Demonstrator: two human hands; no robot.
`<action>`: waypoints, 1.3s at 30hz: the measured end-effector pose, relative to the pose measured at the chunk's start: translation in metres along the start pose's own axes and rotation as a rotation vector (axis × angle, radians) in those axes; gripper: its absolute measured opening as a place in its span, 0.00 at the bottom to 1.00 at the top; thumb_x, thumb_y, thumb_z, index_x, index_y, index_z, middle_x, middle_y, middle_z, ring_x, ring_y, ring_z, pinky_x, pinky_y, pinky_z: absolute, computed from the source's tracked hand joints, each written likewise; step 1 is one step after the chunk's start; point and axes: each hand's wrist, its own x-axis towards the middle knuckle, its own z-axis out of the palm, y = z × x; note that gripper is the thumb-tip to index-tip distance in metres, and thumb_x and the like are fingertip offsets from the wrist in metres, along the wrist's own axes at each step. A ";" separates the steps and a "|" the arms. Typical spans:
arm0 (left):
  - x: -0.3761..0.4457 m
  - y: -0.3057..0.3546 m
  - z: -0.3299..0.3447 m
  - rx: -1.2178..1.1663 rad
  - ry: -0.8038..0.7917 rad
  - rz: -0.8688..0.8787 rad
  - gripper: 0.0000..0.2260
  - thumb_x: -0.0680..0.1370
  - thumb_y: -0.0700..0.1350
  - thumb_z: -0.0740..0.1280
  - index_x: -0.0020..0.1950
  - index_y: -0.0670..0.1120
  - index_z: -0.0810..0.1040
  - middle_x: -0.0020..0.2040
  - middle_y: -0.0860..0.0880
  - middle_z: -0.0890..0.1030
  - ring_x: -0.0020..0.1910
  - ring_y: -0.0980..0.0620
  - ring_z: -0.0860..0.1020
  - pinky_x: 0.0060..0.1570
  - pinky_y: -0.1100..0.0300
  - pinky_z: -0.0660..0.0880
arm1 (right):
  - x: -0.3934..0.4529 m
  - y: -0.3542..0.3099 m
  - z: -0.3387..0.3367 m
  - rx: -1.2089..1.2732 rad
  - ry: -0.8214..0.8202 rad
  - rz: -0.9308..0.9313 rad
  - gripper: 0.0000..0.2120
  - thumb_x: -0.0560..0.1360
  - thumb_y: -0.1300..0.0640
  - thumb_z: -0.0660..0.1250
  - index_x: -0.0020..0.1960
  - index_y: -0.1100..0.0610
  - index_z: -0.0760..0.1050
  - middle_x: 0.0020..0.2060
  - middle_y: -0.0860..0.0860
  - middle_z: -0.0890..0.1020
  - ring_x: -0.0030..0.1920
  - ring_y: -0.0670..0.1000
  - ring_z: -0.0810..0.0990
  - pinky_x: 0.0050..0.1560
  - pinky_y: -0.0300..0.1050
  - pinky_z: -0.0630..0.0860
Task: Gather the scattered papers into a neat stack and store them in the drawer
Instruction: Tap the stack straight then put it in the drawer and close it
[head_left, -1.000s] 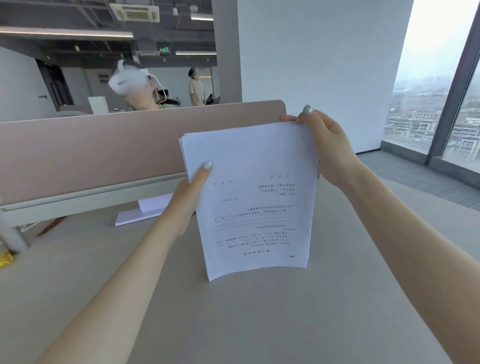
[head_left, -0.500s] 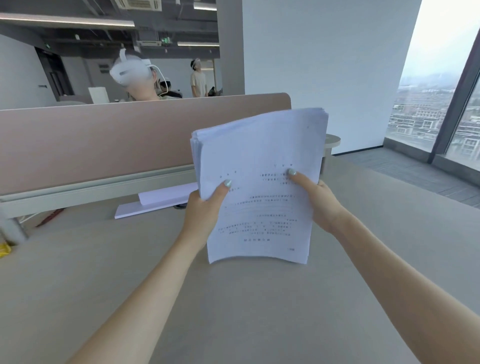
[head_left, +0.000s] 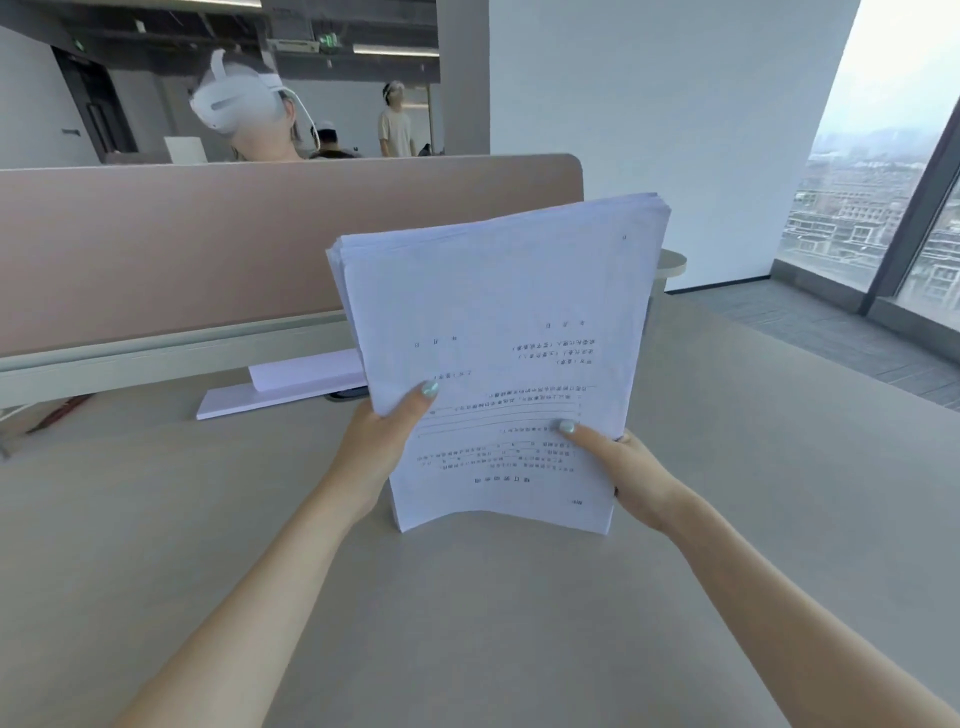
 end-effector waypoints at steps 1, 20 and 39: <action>0.003 0.000 -0.002 0.010 -0.020 -0.004 0.11 0.67 0.60 0.68 0.49 0.64 0.78 0.48 0.68 0.83 0.53 0.68 0.79 0.57 0.62 0.72 | 0.003 0.003 -0.003 -0.006 -0.033 0.005 0.15 0.68 0.50 0.69 0.55 0.48 0.79 0.51 0.46 0.85 0.52 0.49 0.84 0.46 0.40 0.80; 0.005 0.039 0.039 -0.085 -0.119 -0.080 0.09 0.78 0.53 0.62 0.52 0.54 0.80 0.49 0.58 0.85 0.52 0.57 0.82 0.56 0.55 0.75 | -0.087 -0.031 -0.048 -0.042 -0.069 0.007 0.15 0.73 0.64 0.67 0.59 0.57 0.77 0.57 0.55 0.83 0.56 0.57 0.82 0.56 0.52 0.79; -0.110 -0.027 0.359 -0.350 -0.414 -0.551 0.04 0.79 0.42 0.62 0.52 0.46 0.75 0.39 0.50 0.78 0.34 0.53 0.77 0.30 0.64 0.73 | -0.393 0.005 -0.197 0.642 0.754 -0.219 0.46 0.70 0.26 0.45 0.67 0.63 0.71 0.65 0.62 0.76 0.65 0.60 0.76 0.63 0.54 0.74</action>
